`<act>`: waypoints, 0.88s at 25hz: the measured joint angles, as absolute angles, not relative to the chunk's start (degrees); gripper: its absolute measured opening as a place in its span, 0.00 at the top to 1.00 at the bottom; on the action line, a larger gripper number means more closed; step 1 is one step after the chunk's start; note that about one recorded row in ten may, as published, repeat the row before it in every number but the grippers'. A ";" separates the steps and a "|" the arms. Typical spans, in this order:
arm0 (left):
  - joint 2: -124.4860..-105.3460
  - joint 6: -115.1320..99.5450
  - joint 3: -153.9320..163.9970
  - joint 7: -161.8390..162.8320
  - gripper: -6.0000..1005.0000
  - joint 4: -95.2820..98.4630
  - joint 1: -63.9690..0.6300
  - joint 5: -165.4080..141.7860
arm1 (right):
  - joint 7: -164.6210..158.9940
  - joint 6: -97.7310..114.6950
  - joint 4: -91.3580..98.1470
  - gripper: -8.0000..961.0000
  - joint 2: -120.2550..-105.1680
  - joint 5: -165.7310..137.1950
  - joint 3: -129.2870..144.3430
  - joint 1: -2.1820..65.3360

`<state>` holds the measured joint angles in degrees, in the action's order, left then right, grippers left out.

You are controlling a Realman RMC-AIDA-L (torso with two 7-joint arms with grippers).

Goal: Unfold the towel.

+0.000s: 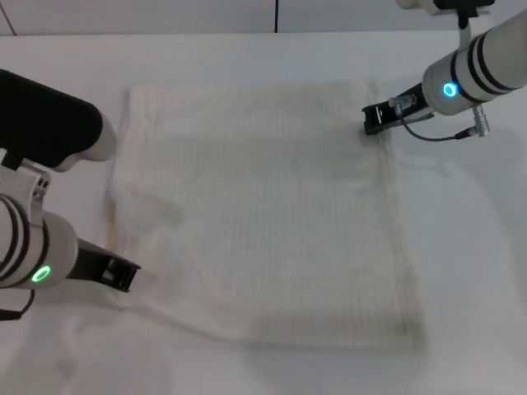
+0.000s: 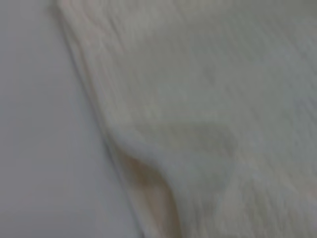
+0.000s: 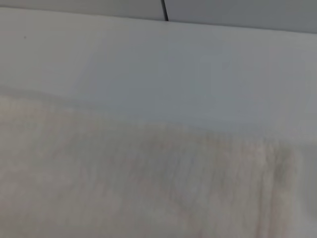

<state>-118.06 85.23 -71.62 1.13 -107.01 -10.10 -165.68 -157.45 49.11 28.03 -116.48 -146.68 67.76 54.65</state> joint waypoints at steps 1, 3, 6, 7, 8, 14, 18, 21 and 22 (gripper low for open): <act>-118.05 84.77 -71.55 1.07 0.87 -106.97 -10.04 -165.67 | -157.43 49.18 28.03 0.91 -116.48 -146.69 67.76 54.64; -118.03 84.56 -71.58 1.10 0.80 -107.19 -10.00 -165.67 | -157.43 49.21 28.03 0.91 -116.45 -146.68 67.76 54.57; -118.03 84.89 -71.72 1.32 0.71 -107.97 -10.11 -165.68 | -157.42 49.22 28.03 0.91 -116.45 -146.68 67.76 54.51; -118.03 84.82 -71.72 1.34 0.68 -108.26 -10.11 -165.68 | -157.39 49.22 28.03 0.91 -116.45 -146.69 67.76 54.49; -118.06 83.95 -71.56 1.32 0.65 -108.85 -10.12 -165.70 | -157.39 49.22 28.03 0.91 -116.45 -146.69 67.76 54.49; -118.26 78.18 -69.40 0.78 0.46 -106.42 -12.41 -165.66 | -157.31 49.22 28.55 0.91 -116.46 -146.68 67.76 54.37; -118.36 73.63 -69.69 0.52 0.32 -100.52 -13.74 -165.59 | -157.29 49.22 28.70 0.91 -116.49 -146.68 67.76 54.10; -118.21 75.07 -70.41 1.68 0.23 -97.21 -14.90 -165.57 | -157.25 49.22 29.03 0.90 -116.51 -146.68 67.76 53.67; -118.17 75.50 -70.70 1.78 0.20 -96.67 -14.99 -165.58 | -157.24 49.28 29.46 0.90 -116.52 -146.68 67.76 53.33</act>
